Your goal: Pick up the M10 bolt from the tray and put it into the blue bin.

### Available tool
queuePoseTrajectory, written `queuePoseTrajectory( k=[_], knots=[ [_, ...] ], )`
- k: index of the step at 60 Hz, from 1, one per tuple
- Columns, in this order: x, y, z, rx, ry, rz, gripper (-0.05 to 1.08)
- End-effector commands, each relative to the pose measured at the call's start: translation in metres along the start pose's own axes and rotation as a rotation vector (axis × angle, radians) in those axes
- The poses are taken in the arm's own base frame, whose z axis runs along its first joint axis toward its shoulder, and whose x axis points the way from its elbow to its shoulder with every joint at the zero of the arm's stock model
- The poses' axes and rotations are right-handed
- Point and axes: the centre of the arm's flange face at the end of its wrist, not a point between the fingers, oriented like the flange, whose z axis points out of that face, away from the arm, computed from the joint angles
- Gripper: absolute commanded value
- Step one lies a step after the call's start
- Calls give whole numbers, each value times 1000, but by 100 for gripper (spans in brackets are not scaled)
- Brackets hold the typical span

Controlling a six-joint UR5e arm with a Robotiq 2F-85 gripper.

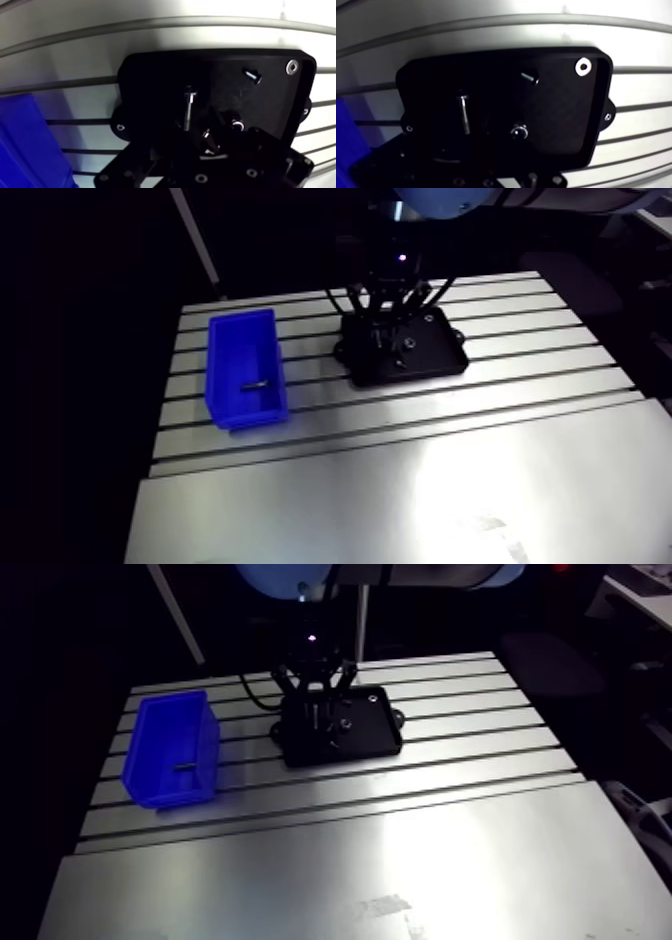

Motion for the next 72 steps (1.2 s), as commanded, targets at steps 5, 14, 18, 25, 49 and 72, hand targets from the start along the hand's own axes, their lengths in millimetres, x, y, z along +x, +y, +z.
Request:
queuePoseTrajectory(
  k=[5, 14, 18, 25, 49, 72],
  knots=[
    [1, 0, 5, 1, -7, 0, 58],
    [1, 0, 5, 1, -7, 0, 59],
    [2, 0, 6, 1, -9, 0, 60],
    [2, 0, 5, 1, -6, 1, 60],
    [1, 0, 5, 1, -7, 1, 67],
    [1, 0, 5, 1, -7, 1, 74]
  ],
)
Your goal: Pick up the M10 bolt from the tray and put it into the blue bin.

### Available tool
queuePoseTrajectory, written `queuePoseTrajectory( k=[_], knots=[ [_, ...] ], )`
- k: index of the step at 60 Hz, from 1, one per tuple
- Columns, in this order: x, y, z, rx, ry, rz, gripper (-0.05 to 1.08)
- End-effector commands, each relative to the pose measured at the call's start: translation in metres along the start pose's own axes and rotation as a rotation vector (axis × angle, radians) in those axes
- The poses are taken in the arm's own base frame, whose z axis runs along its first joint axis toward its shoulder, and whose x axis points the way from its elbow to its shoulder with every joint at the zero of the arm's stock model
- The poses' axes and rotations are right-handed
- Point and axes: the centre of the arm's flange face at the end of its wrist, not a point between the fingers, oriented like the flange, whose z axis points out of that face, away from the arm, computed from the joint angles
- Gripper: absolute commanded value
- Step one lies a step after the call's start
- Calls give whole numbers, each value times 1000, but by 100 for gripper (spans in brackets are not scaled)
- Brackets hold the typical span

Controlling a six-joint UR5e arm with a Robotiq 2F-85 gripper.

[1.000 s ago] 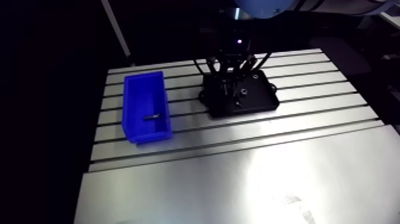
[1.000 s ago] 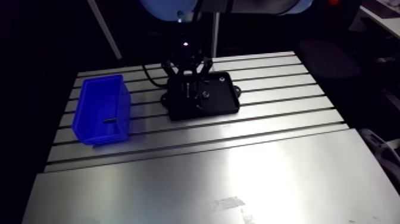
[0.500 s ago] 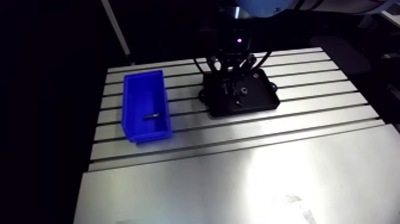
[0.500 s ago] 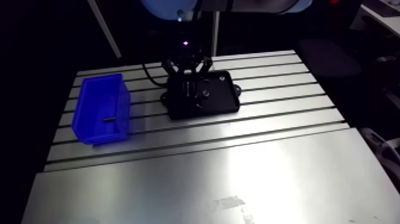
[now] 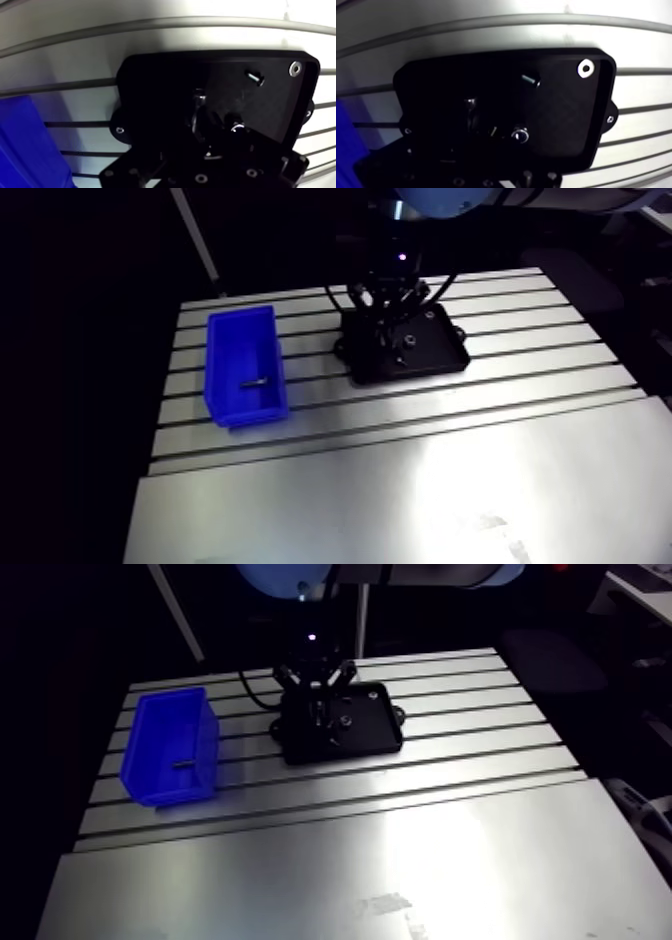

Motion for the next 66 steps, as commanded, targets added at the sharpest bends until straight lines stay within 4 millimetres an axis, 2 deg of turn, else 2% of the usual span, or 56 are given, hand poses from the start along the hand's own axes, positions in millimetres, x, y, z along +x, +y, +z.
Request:
queuePoseTrajectory(
  k=[1, 37, 55, 66],
  knots=[
    [0, 0, 0, 0, 0, 0, 74],
    [-1, 0, 1, 0, -2, -2, 80],
    [-1, 1, -2, -2, 2, -2, 101],
    [0, 0, -11, 0, 15, -3, 105]
  ],
)
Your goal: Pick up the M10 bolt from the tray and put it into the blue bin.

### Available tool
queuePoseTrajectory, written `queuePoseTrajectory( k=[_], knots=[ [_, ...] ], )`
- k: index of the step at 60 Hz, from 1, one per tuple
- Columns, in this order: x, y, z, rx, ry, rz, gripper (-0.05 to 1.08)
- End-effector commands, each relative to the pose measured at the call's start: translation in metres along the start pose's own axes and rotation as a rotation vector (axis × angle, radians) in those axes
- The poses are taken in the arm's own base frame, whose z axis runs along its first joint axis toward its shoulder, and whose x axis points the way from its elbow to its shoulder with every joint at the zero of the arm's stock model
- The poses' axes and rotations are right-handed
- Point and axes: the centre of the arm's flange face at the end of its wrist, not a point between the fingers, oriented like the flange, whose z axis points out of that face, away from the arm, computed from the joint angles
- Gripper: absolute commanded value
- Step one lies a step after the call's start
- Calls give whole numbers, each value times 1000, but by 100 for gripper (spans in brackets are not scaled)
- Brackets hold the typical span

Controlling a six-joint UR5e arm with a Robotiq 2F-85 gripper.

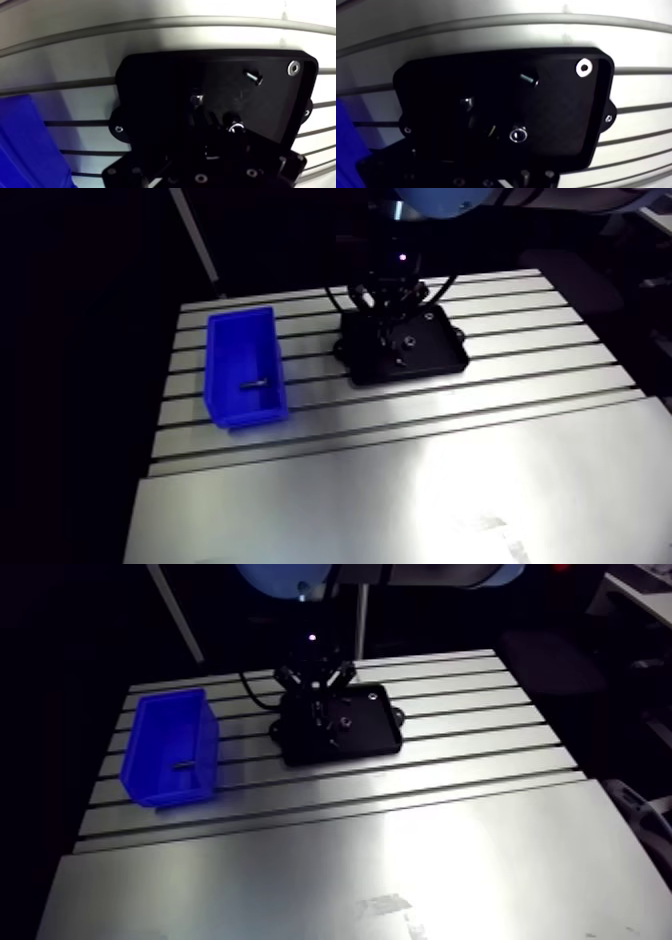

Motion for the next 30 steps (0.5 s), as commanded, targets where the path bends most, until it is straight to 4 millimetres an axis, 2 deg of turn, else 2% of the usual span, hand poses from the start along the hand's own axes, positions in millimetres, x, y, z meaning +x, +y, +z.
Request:
queuePoseTrajectory(
  k=[1, 5, 7, 30],
  knots=[
    [0, -1, -9, 1, 12, -2, 105],
    [-1, -1, -12, -2, 12, -2, 106],
    [-3, -1, -20, -3, 22, -2, 107],
    [-19, -1, -60, -7, 16, -23, 107]
  ],
)
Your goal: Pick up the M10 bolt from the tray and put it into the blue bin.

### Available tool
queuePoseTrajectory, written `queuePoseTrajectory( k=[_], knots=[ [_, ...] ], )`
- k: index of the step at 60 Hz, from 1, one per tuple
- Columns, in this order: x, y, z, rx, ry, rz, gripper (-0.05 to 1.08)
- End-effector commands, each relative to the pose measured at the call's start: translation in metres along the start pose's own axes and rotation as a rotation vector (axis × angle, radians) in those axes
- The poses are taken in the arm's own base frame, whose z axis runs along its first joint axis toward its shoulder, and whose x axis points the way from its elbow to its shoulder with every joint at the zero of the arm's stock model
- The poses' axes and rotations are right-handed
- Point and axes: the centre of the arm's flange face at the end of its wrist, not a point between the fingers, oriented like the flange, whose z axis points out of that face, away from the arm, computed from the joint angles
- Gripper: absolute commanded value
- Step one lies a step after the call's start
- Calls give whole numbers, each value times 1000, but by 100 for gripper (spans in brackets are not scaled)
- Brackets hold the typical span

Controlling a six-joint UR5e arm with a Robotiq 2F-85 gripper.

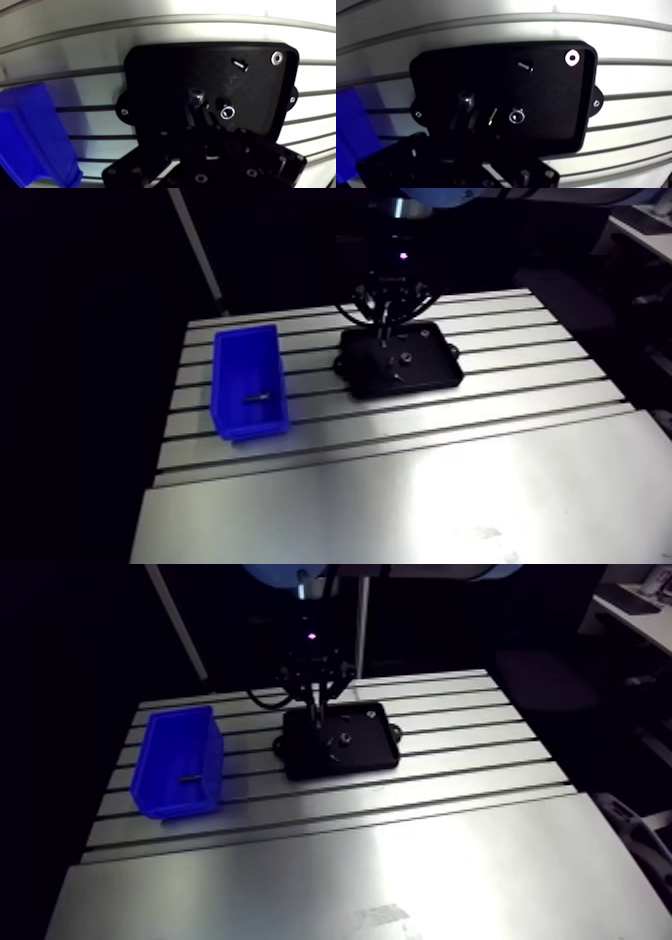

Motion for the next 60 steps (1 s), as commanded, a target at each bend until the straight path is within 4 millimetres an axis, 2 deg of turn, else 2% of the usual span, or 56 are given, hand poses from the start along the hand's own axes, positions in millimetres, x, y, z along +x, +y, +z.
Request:
queuePoseTrajectory(
  k=[1, 16, 19, 31, 41, 60],
  knots=[
    [-12, 0, -27, -3, -3, -35, 107],
    [-30, -3, -72, -16, 56, -160, 107],
    [-32, -3, -76, -18, 59, -180, 107],
    [-46, -7, -100, -34, 99, -407, 107],
    [-48, -11, -103, -37, 104, -606, 107],
    [-49, -14, -107, -32, 111, -865, 107]
  ],
)
